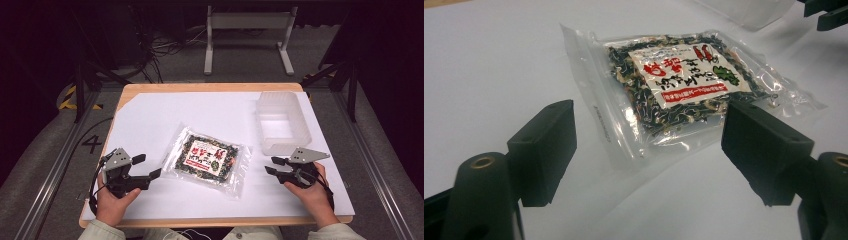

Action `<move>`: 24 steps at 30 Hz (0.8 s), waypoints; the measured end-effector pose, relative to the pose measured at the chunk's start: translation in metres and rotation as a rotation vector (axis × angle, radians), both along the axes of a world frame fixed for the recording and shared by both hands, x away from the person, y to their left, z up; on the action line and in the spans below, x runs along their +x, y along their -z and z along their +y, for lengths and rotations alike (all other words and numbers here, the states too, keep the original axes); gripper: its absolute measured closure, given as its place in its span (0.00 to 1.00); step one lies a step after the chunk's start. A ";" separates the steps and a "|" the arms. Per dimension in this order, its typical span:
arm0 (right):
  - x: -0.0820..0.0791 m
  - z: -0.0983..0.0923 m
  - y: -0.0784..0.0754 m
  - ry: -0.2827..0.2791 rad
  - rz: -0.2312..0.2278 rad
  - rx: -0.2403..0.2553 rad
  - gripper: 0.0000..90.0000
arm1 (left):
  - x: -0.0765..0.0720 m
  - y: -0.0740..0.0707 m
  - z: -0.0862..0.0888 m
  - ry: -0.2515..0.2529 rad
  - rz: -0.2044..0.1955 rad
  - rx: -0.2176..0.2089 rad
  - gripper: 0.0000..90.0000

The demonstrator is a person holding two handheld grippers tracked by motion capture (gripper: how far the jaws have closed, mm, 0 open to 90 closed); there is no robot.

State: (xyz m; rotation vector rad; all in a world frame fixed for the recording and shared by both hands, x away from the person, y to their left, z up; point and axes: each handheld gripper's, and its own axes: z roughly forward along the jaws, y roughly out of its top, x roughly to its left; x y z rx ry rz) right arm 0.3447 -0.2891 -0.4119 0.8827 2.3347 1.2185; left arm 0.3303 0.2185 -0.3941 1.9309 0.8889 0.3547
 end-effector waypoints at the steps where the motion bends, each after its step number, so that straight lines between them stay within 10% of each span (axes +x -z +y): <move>1: 0.000 0.001 0.000 -0.004 0.001 -0.002 0.61 | 0.001 -0.002 0.000 -0.001 0.004 -0.009 0.25; 24: 0.001 0.004 0.003 -0.003 0.006 -0.018 0.57 | 0.042 0.013 -0.008 -0.035 0.121 -0.070 0.23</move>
